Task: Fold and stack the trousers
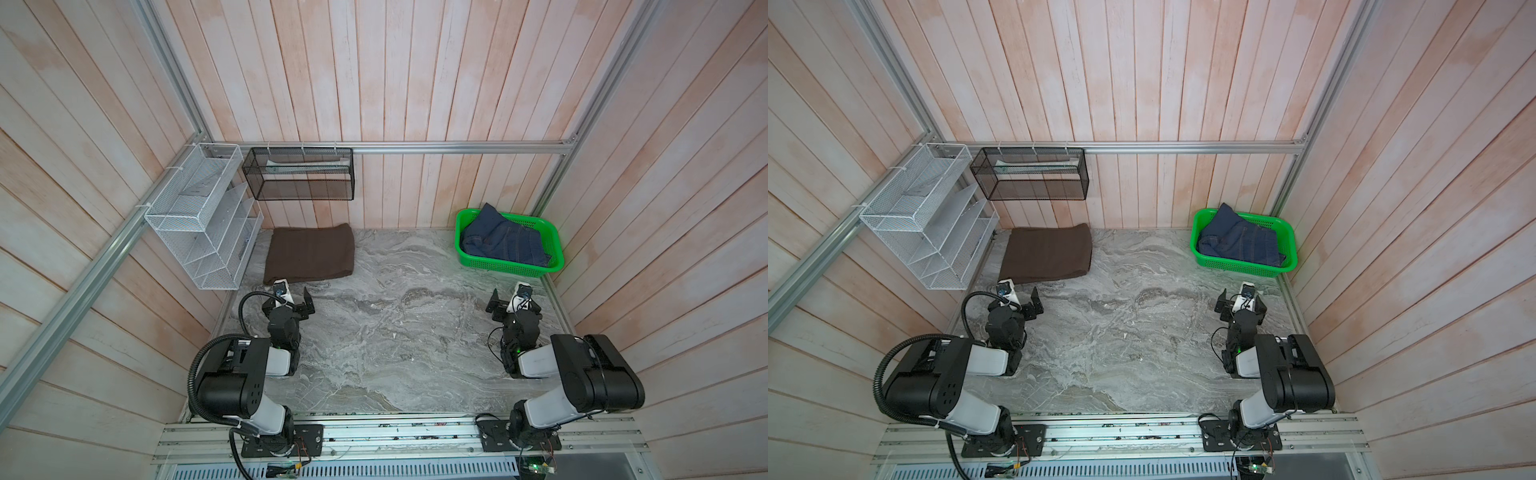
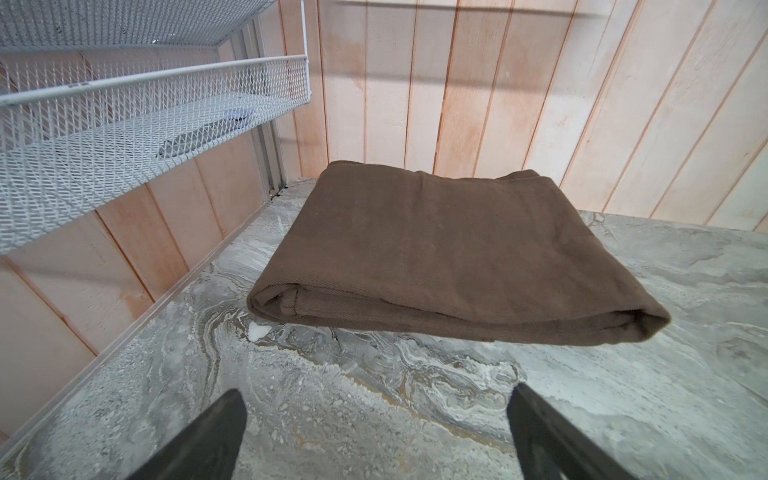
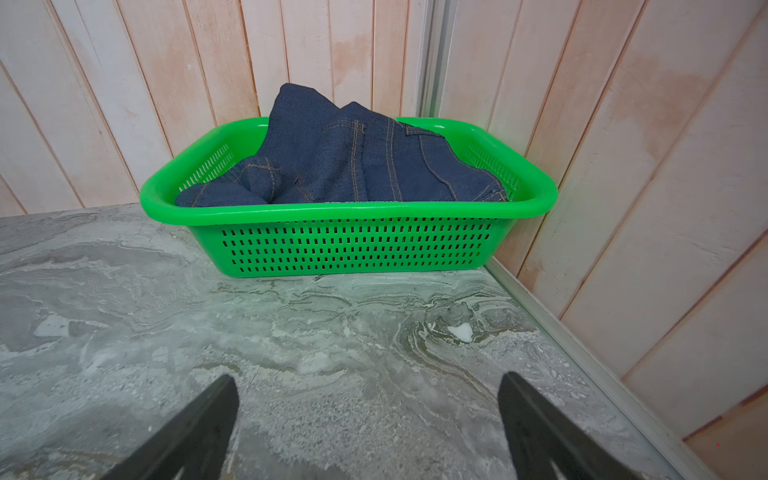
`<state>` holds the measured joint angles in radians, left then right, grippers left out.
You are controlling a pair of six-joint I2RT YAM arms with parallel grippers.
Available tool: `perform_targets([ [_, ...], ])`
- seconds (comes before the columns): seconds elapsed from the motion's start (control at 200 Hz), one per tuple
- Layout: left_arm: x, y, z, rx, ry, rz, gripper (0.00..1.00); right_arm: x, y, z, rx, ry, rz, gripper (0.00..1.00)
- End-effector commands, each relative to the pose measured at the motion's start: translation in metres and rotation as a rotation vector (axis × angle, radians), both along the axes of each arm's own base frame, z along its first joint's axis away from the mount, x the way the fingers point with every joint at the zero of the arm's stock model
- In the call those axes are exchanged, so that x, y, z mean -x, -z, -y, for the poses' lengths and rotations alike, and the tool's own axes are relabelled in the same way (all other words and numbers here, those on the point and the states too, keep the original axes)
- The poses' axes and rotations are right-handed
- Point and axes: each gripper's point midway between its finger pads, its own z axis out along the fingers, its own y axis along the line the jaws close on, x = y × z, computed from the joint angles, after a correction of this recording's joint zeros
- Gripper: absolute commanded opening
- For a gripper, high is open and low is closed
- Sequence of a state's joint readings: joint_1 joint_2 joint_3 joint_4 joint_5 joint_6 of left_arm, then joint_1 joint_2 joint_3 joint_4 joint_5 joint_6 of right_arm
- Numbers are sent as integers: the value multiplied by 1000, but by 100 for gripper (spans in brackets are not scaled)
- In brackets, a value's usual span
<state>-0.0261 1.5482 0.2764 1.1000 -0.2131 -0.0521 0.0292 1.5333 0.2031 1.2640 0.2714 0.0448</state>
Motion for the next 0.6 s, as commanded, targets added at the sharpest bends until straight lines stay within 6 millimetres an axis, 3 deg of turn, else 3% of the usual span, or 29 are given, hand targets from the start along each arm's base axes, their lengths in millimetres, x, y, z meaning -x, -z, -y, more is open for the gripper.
perform_targets([
  [0.0, -1, -11, 0, -2, 11, 43, 100, -4, -8, 4, -9, 16, 24, 98],
  [0.595, -1, -11, 0, -2, 11, 43, 100, -5, -8, 5, -18, 10, 22, 98],
])
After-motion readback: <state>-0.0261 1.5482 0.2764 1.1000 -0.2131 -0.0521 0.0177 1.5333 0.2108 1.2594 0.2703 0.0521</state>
